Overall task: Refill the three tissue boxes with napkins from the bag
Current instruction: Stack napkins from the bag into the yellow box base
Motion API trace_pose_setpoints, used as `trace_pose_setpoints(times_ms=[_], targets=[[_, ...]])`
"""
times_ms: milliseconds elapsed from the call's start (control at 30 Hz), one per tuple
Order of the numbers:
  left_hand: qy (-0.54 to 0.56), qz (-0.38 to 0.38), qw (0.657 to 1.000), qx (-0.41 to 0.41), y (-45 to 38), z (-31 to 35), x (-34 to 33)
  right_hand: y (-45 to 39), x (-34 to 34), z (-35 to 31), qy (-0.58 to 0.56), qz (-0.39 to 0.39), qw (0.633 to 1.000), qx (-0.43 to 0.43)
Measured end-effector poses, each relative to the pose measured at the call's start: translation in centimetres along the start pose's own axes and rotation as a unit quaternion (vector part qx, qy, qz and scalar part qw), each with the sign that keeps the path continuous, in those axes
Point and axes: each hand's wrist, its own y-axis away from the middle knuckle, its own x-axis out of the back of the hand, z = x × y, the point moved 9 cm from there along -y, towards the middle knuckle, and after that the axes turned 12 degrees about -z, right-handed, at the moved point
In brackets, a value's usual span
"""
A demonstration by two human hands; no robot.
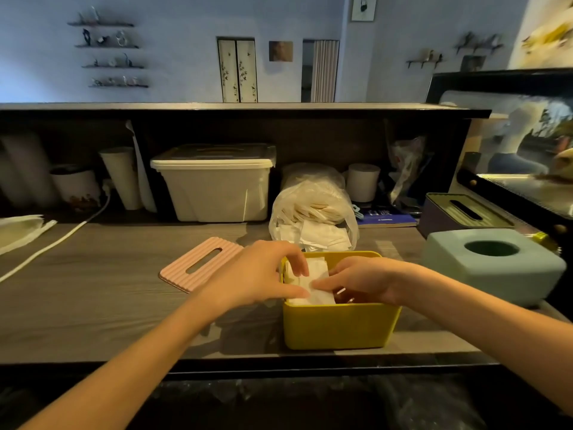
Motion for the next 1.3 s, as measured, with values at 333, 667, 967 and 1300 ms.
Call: trace_pose_setpoints(times_ms=[333,667,967,1300], targets=[[-0.112,-0.069,0.991,0.03,-1.7,-0.4,-0.9,1.6,0.1,-3.1,0.324,0.057,0.944,0.037],[-0.046,0.086,0.995,0.013,-4.2,-2.5,6.1,3.5,7.3,-6.6,0.222,0.151,0.95,0.159],[0.133,0.149,0.978,0.052,-13.2,-9.6,2.8,-8.5,12.5,-4.1,0.287,0.215,0.891,0.277],[0.256,0.292,0.92,0.05,-16.1,-13.5,0.9,-13.1,11.6,-2.1,0.344,0.244,0.864,0.276]])
